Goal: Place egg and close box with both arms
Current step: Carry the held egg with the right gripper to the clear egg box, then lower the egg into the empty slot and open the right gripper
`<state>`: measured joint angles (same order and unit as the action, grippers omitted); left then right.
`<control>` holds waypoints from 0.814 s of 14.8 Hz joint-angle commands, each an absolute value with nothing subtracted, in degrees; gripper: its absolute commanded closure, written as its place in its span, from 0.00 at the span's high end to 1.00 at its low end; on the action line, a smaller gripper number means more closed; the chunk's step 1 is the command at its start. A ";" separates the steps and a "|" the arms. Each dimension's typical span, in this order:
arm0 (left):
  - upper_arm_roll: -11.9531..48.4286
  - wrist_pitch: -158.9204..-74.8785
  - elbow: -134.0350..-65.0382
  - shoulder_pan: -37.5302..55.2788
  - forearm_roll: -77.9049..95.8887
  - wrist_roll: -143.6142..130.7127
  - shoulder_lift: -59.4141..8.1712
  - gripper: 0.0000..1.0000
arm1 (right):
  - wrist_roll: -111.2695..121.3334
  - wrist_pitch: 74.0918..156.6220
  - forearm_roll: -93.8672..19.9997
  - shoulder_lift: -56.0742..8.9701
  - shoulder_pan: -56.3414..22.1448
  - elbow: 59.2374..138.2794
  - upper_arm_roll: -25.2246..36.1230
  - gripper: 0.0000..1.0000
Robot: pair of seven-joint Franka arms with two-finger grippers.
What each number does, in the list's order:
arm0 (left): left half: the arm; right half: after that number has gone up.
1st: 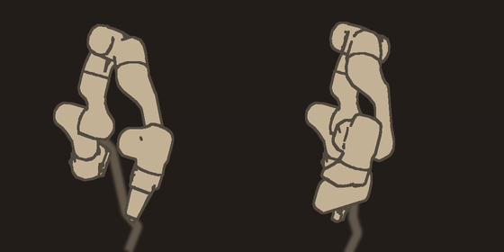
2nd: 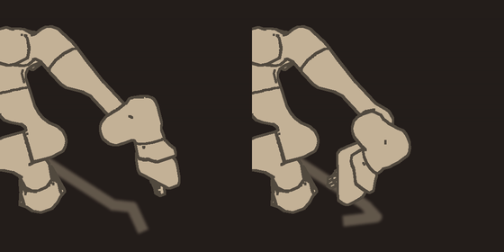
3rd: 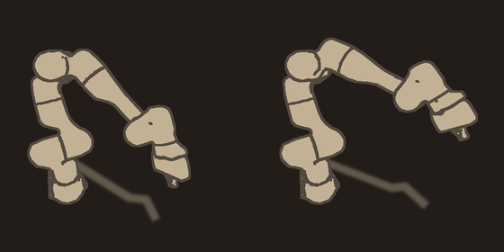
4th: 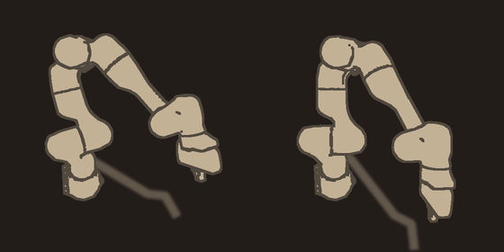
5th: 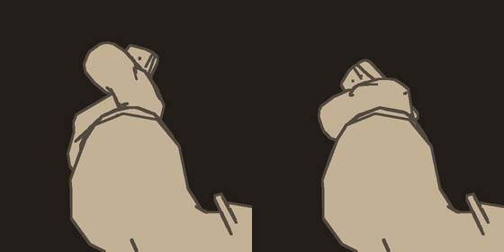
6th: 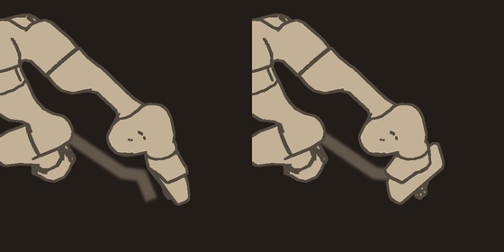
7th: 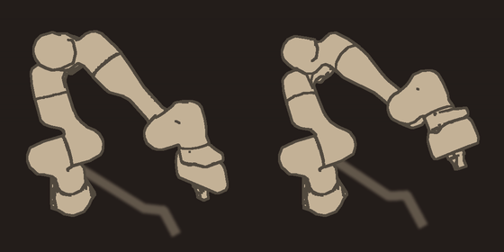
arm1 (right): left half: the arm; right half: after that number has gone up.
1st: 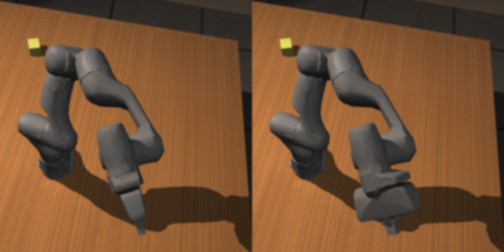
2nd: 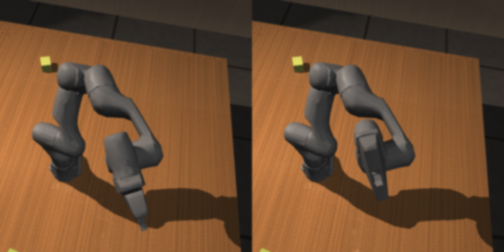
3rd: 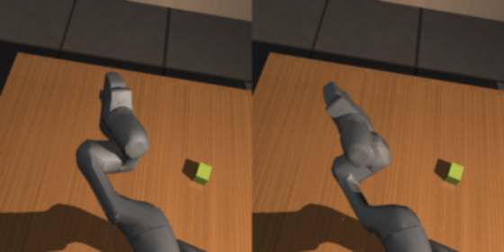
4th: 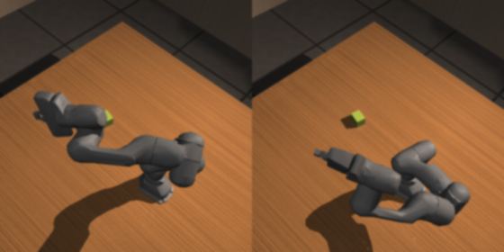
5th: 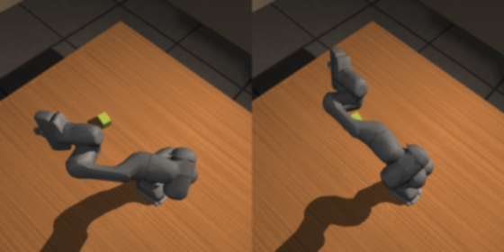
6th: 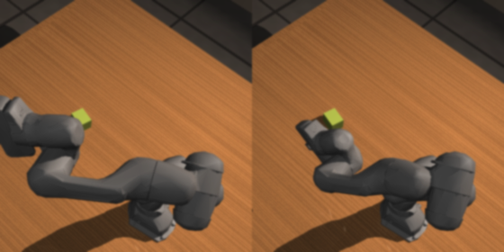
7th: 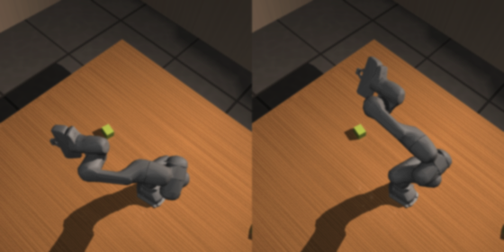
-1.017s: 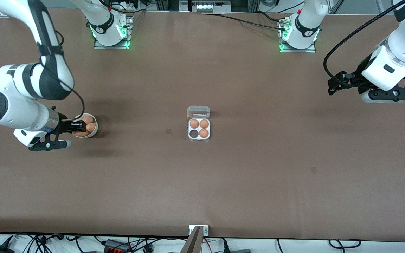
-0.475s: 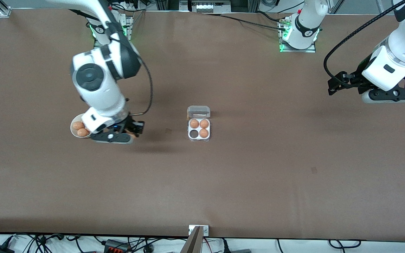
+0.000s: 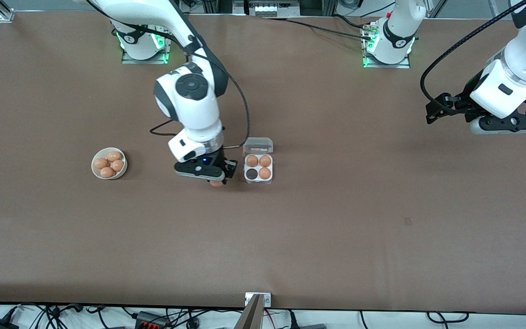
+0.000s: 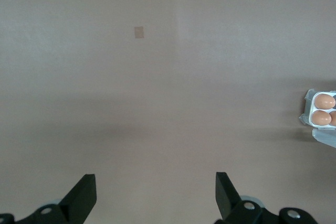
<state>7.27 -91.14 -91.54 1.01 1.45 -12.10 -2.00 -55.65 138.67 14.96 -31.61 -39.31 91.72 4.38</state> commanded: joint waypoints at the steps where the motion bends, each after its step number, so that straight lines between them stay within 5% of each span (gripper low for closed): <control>1: 7.38 -90.18 -90.88 0.62 2.29 -11.16 -1.85 1.00 | -60.55 139.65 18.62 -36.64 -42.35 86.05 5.10 0.27; 12: 7.38 -90.18 -90.97 0.62 2.29 -11.16 -1.85 1.00 | -60.82 142.65 19.16 -42.01 -46.23 88.06 5.10 0.27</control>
